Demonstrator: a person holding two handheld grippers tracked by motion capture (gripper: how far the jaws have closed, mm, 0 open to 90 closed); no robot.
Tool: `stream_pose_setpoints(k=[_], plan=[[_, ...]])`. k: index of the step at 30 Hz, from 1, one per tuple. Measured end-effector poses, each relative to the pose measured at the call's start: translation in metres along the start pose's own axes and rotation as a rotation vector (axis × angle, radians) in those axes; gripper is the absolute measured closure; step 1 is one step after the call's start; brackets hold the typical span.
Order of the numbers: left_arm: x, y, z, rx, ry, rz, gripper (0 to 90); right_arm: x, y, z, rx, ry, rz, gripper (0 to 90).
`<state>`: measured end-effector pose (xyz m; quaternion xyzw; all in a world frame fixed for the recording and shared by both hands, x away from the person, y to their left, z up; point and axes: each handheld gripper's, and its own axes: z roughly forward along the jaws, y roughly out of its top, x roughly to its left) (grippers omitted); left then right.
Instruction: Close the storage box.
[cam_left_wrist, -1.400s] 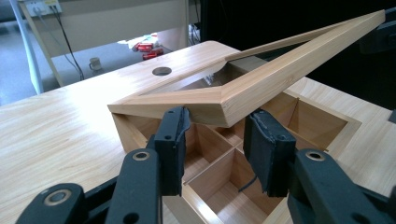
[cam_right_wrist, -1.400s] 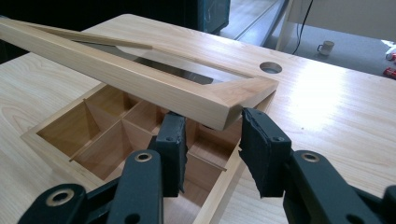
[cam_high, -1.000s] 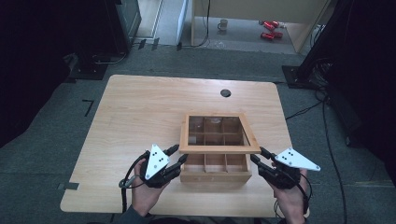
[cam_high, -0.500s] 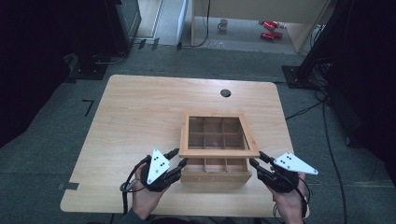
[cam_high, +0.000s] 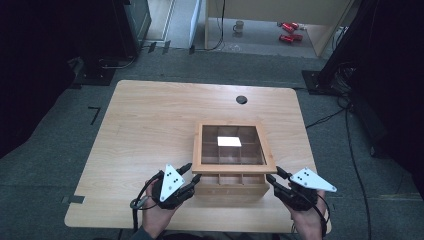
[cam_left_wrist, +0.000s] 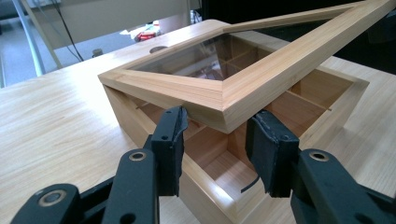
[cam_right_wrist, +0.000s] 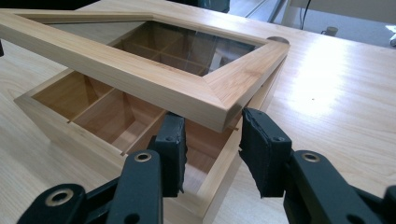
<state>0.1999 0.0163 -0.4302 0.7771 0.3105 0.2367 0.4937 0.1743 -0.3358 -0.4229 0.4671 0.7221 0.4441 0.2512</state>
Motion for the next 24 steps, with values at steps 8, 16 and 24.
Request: stream_pose_setpoints(k=[8,16,24], plan=[[-0.002,-0.007,0.001,0.014,-0.001,0.003,57.3,0.001,-0.007,0.002,0.013,0.003,0.007,60.7],[-0.004,-0.013,0.003,0.031,-0.004,0.007,57.2,0.001,-0.014,0.004,0.033,0.004,0.011,60.6],[-0.005,-0.020,0.005,0.046,-0.008,0.004,57.1,0.001,-0.021,0.006,0.052,0.006,0.018,60.3]])
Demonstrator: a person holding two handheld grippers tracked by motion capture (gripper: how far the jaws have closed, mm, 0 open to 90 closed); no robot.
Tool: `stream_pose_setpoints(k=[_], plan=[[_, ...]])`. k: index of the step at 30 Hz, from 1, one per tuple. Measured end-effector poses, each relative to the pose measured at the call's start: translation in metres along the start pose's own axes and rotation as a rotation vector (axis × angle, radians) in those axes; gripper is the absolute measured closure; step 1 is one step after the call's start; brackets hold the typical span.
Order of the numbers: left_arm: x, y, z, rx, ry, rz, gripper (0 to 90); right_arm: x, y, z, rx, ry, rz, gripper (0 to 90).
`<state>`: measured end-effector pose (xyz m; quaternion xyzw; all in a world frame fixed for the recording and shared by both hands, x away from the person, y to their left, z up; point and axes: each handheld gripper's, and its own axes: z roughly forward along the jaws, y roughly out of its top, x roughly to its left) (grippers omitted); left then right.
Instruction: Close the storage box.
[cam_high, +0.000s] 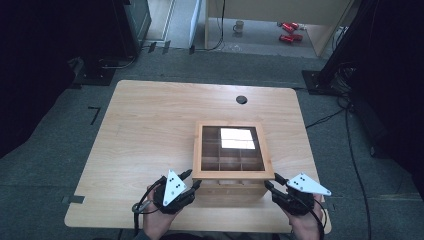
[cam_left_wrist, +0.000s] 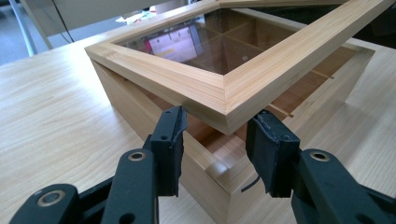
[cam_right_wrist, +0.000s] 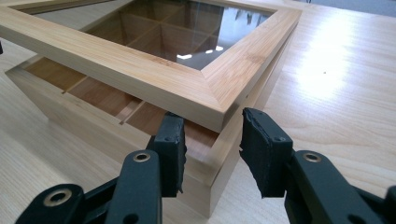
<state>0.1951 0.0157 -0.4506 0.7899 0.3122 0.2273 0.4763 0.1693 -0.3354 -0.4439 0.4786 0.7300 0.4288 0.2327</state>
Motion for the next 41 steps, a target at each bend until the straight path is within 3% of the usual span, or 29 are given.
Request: stream_pose_setpoints(k=[25,28,32,38,41], plan=[[-0.007,-0.020,0.005,0.056,-0.009,0.008,55.2,0.001,-0.021,0.000,0.054,-0.009,-0.003,58.2],[-0.009,-0.023,0.008,0.098,-0.005,0.022,54.4,-0.001,-0.022,-0.005,0.031,-0.005,0.022,57.6],[-0.009,-0.023,0.000,0.053,-0.019,0.006,54.1,-0.008,-0.020,-0.013,0.007,-0.015,0.044,56.2],[0.004,-0.016,-0.016,-0.003,0.023,-0.015,51.9,-0.014,-0.019,-0.014,0.004,-0.023,0.062,54.3],[0.018,-0.011,-0.023,-0.027,0.058,-0.032,51.2,-0.018,-0.015,-0.016,-0.008,-0.032,0.055,53.4]])
